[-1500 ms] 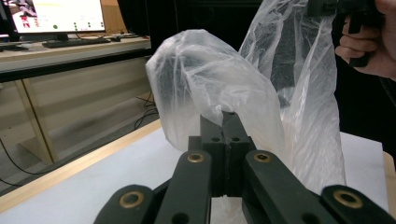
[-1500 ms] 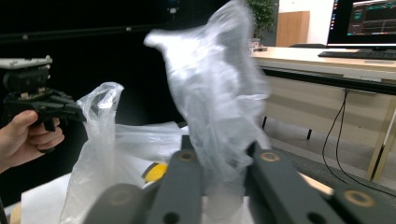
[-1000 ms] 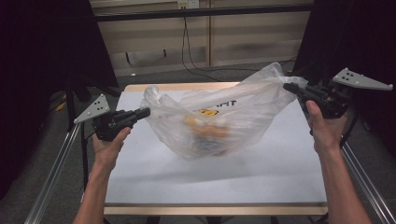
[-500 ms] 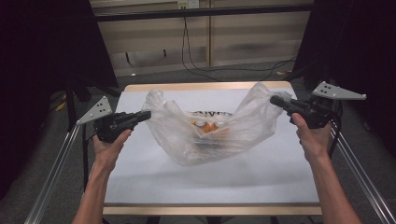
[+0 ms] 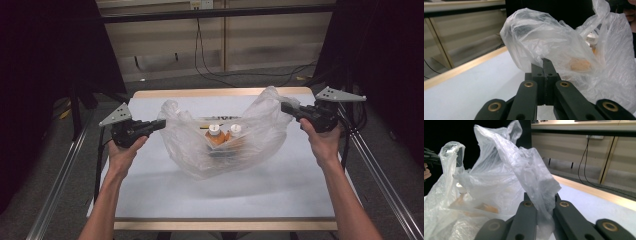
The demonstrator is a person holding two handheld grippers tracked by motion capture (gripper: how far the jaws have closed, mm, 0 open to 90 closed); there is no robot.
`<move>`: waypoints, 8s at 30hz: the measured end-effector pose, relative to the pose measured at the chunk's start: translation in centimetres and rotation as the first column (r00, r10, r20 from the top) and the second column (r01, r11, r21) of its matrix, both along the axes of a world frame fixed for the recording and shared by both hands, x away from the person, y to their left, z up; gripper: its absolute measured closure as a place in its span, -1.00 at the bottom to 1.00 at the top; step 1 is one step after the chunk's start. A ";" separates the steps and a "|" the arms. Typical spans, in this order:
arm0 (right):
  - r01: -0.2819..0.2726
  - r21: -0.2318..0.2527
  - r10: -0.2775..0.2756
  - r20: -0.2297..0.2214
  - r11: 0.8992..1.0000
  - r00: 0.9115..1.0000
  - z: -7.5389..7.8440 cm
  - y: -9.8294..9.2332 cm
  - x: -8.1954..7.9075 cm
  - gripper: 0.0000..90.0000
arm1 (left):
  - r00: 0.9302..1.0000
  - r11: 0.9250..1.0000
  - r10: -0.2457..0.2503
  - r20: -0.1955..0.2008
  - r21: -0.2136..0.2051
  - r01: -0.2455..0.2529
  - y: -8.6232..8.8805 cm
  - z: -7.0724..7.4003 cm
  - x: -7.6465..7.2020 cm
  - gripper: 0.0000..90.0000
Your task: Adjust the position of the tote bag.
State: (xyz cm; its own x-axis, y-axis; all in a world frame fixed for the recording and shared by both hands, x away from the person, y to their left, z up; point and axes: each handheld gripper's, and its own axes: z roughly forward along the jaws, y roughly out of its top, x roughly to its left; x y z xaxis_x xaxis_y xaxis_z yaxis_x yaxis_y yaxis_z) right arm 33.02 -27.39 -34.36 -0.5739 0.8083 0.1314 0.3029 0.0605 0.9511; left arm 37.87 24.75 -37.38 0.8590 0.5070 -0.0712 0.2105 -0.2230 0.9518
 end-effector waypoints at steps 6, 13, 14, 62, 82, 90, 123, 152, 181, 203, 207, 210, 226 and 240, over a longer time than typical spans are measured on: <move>0.016 -0.013 -0.017 -0.056 1.000 0.998 -1.7 -0.6 0.6 1.00 | 1.000 0.999 0.005 -0.022 0.037 -0.004 0.0 -0.7 0.3 1.00; 0.016 -0.063 -0.024 -0.120 0.998 0.993 -3.9 -0.8 0.6 1.00 | 0.999 0.992 0.005 -0.038 0.129 0.000 -0.5 -1.6 0.1 1.00; 0.016 -0.068 -0.024 -0.123 0.998 0.992 -4.0 -0.8 0.5 1.00 | 0.999 0.989 -0.001 -0.037 0.147 0.006 -0.5 -1.6 0.1 1.00; -0.096 -0.291 -0.024 -0.383 0.952 0.924 -12.1 -0.8 1.2 1.00 | 0.985 0.855 -0.001 -0.172 0.511 0.091 -3.3 -8.2 0.8 1.00; -0.111 -0.325 -0.022 -0.379 0.939 0.925 -13.7 -0.3 0.8 0.52 | 0.969 0.886 0.006 -0.248 0.450 0.110 -2.1 -9.8 1.0 0.73; -0.059 -0.220 -0.007 -0.287 0.974 0.958 -11.2 -1.2 0.3 -0.16 | 0.974 0.932 0.036 -0.223 0.359 0.047 -0.7 -8.1 0.8 0.30; -0.254 -0.224 0.197 -0.248 0.941 0.949 -7.0 3.6 0.6 0.76 | 0.981 0.951 -0.147 -0.131 0.253 0.176 -8.6 -1.5 0.6 0.64; -0.452 -0.344 0.272 -0.460 0.823 0.845 -10.9 8.9 3.5 0.94 | 0.935 0.785 -0.192 -0.297 0.525 0.328 -13.2 -8.3 1.6 0.97; -0.414 -0.557 0.107 -0.500 0.720 0.859 -11.6 6.7 3.5 1.00 | 0.970 0.647 -0.108 -0.216 0.726 0.233 -10.5 -8.4 1.3 1.00; -0.379 -0.602 0.046 -0.493 0.702 0.869 -11.5 3.2 3.7 1.00 | 0.974 0.624 -0.088 -0.208 0.751 0.217 -7.7 -8.2 1.4 1.00; -0.388 -0.596 0.050 -0.503 0.703 0.863 -11.5 2.9 3.6 1.00 | 0.973 0.629 -0.085 -0.217 0.745 0.221 -7.1 -8.2 0.8 1.00; -0.411 -0.586 0.084 -0.503 0.698 0.860 -11.4 3.0 3.3 1.00 | 0.969 0.622 -0.101 -0.224 0.746 0.237 -6.7 -8.1 0.6 1.00; -0.392 -0.581 0.082 -0.487 0.713 0.870 -11.6 2.3 3.1 1.00 | 0.971 0.637 -0.078 -0.224 0.738 0.222 -5.0 -8.2 1.0 1.00; -0.385 -0.603 0.069 -0.479 0.699 0.875 -11.6 2.3 2.9 1.00 | 0.969 0.663 -0.059 -0.241 0.716 0.218 -3.6 -8.2 1.2 1.00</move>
State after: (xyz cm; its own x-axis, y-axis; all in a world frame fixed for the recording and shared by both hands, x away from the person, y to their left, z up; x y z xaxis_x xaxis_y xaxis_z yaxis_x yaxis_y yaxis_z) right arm 35.97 -25.06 -45.92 -0.7747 0.6192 -0.1281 0.5212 0.7400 0.4251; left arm 39.05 21.11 -45.61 0.9344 0.3390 0.1091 0.2676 -0.8705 0.4131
